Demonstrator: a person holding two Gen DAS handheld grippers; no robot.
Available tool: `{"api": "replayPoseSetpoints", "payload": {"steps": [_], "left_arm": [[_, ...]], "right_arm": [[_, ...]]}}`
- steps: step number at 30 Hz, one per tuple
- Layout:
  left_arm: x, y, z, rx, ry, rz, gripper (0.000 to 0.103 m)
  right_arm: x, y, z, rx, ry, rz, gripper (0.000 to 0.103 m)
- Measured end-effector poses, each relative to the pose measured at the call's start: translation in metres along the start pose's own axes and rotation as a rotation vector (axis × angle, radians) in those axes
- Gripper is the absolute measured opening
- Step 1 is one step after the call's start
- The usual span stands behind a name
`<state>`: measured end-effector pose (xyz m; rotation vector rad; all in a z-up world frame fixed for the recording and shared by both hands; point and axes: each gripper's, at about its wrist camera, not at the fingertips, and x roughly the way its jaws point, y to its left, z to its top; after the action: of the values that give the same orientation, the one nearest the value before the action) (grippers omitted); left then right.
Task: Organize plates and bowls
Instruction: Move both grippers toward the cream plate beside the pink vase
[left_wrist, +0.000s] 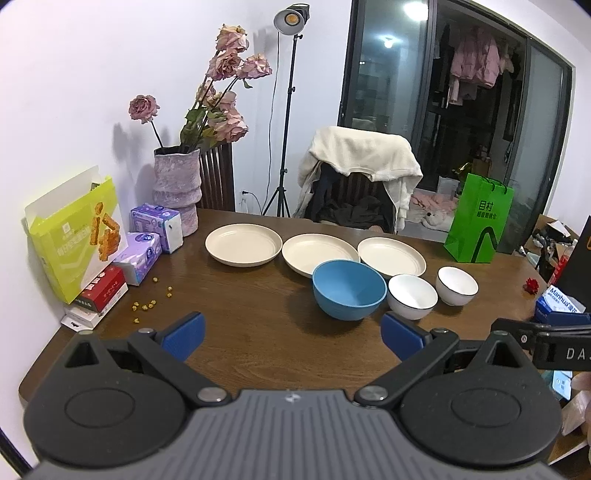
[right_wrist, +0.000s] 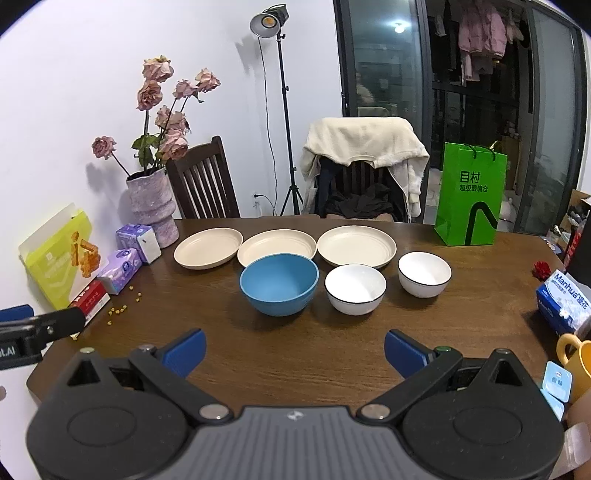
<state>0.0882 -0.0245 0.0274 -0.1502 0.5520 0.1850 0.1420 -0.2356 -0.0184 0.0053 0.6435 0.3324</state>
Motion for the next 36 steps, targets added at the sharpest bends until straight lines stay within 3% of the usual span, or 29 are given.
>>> {"api": "replayPoseSetpoints", "payload": {"steps": [10,19,36], "left_arm": [[0.019,0.012,0.028,0.022,-0.006,-0.020,0.103],[0.045,0.037,0.065,0.004,0.019,-0.042,0.103],[0.105,0.093,0.112,-0.034,0.074,-0.017,0.103]], "right_arm": [[0.014,0.008,0.019,0.005,-0.019,0.039,0.103],[0.034,0.025,0.049,-0.004,-0.023,0.000,0.103],[0.101,0.057,0.105,-0.003,0.037,-0.015,0.103]]}}
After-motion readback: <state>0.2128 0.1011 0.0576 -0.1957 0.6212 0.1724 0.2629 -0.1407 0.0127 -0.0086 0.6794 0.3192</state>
